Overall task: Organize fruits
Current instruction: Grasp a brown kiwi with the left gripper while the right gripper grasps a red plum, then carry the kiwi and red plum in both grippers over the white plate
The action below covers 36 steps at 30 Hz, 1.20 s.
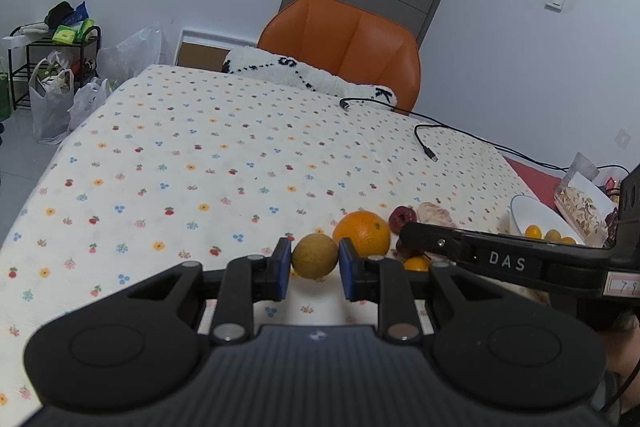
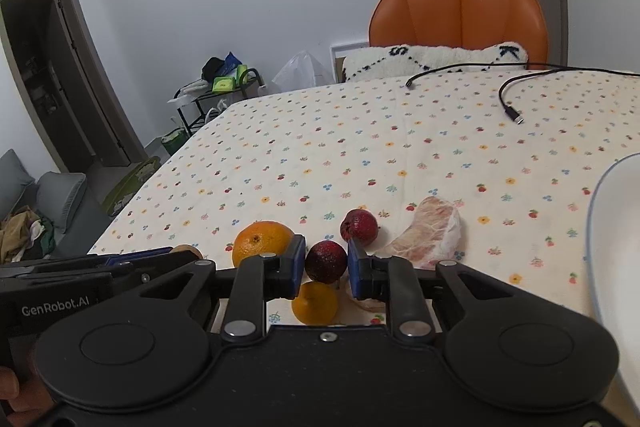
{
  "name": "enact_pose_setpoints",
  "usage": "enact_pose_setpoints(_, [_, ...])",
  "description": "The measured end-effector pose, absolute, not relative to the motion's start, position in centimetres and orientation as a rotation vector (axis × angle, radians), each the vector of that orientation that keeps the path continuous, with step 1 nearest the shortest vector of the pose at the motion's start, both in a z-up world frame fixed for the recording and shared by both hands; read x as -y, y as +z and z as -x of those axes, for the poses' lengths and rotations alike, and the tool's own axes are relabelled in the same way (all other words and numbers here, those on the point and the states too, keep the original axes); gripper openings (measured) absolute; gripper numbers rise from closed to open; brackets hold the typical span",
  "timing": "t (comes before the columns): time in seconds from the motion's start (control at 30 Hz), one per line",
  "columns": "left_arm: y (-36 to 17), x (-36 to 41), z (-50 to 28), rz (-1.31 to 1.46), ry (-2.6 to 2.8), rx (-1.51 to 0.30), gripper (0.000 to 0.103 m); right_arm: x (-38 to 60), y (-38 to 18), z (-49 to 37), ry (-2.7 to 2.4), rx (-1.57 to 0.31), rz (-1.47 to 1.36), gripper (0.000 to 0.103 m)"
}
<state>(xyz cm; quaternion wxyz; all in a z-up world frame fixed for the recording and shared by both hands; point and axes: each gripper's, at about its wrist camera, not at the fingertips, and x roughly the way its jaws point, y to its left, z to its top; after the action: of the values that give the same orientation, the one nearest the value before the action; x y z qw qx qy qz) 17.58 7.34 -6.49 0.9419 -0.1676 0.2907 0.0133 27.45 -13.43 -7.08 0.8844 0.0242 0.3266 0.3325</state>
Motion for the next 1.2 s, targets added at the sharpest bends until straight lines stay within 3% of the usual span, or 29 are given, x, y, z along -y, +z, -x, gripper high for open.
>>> enact_pose_setpoints(1.2, [-3.8,3.1,-20.5,0.241,-0.152,-0.568,0.024,25.5,-4.8,-25.4,0.536,-0.612,-0.164,0.021])
